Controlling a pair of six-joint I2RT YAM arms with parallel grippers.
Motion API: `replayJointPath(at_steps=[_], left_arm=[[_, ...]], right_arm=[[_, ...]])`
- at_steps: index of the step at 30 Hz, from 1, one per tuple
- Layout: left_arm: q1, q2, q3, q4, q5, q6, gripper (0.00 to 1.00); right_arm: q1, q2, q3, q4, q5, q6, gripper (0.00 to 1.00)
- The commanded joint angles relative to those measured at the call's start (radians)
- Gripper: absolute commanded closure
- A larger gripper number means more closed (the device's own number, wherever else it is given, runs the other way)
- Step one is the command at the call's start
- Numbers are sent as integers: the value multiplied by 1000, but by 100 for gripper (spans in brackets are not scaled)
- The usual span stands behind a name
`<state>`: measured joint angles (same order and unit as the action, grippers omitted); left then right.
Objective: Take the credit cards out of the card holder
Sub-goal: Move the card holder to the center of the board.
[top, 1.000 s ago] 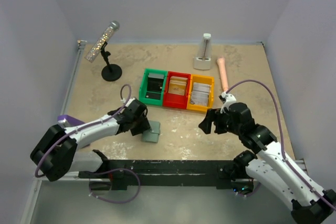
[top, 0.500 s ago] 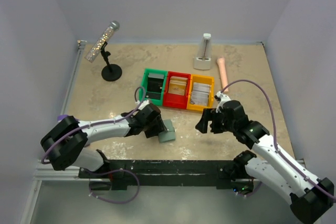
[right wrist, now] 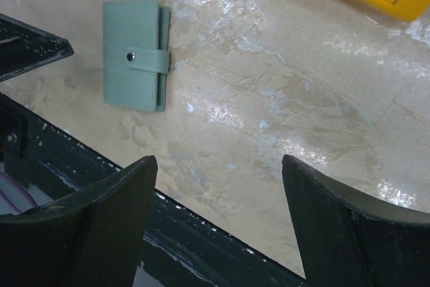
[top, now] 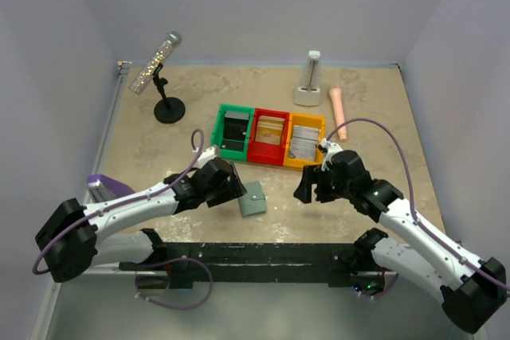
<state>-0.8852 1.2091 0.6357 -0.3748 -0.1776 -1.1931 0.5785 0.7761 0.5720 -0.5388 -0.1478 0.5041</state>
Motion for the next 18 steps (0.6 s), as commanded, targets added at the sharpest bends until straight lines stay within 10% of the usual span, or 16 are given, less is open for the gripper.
replayJointPath(at_steps=[1,18], left_arm=[[-1,-72,-73,-6,-66,69,27],[84,43,-123,250,64,155,48]], right_arm=[[63,72,71,80,13,-27,22],[211,658,336,252,25,111,47]])
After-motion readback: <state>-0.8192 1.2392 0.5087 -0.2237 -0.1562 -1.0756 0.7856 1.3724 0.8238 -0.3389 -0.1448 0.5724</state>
